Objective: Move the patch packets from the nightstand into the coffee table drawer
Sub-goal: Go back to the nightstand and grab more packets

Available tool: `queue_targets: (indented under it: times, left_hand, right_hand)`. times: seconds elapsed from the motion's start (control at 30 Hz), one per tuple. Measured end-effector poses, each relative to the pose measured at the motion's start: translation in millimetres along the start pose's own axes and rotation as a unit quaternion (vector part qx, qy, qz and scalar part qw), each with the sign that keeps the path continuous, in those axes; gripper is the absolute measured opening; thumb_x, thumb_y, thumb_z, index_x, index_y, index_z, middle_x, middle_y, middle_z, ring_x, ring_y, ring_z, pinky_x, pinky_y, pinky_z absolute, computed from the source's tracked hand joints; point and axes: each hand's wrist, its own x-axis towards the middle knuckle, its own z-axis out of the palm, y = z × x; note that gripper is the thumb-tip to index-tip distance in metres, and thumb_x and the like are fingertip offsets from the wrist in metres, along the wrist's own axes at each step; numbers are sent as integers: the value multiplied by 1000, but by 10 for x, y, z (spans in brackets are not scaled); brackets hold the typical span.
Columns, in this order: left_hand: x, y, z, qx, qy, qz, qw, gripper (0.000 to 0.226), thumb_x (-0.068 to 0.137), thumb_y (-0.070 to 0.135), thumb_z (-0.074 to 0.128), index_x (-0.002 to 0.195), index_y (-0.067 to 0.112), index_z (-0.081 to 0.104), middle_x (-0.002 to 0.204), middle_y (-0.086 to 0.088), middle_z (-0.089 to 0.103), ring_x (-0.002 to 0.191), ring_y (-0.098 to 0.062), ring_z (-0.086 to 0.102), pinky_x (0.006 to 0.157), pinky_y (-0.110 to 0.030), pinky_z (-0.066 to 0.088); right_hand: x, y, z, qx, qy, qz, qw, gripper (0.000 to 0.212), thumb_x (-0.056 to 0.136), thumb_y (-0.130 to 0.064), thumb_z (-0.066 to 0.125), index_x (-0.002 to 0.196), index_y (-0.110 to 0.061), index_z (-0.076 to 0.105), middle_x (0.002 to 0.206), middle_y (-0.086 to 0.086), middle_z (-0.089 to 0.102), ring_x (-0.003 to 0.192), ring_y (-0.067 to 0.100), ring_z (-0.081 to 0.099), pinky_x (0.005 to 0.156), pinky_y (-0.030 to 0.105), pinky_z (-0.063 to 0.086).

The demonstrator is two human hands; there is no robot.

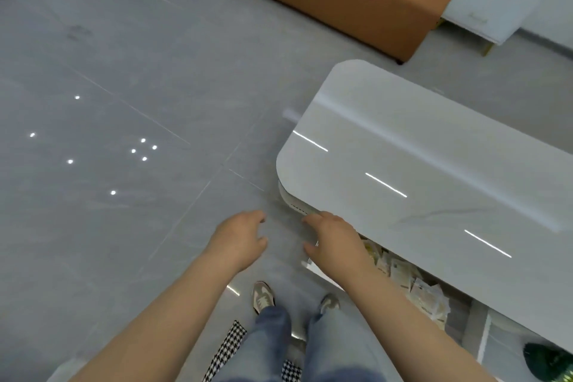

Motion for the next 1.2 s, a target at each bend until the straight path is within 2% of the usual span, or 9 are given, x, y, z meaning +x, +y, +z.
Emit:
queue_targets:
  times: [0.23, 0.5, 0.8, 1.2]
  left_hand:
    - [79, -293, -570, -50, 57, -9, 997, 44, 91, 28, 54, 133, 19, 46, 131, 0, 54, 119, -15, 51, 93, -24, 39]
    - [642, -358, -1435, -59, 119, -25, 991, 43, 91, 28, 54, 132, 19, 47, 132, 1, 54, 119, -16, 51, 94, -24, 39]
    - [1343, -320, -2307, -63, 150, -31, 986, 43, 92, 29, 54, 132, 20, 46, 133, 2, 53, 119, -16, 51, 95, -24, 40]
    - [2423, -731, -3455, -38, 153, 29, 987, 44, 92, 29, 53, 134, 20, 45, 133, 2, 53, 119, -15, 51, 95, -23, 40]
  right_hand:
    - [480, -526, -368, -1, 19, -37, 999, 45, 89, -26, 54, 134, -21, 48, 124, 2, 56, 111, 22, 52, 89, 28, 40]
    - [1326, -775, -957, 2, 43, -68, 997, 44, 90, -27, 55, 133, -23, 49, 127, -1, 56, 113, 19, 53, 91, 25, 40]
    - [2231, -896, -1675, 1, 58, -69, 996, 44, 90, -28, 56, 134, -25, 49, 132, -3, 54, 119, 14, 51, 93, 22, 38]
    - [3456, -1402, -2239, 43, 95, -10, 994, 44, 91, -29, 58, 133, -25, 49, 128, -2, 55, 116, 15, 52, 91, 24, 41]
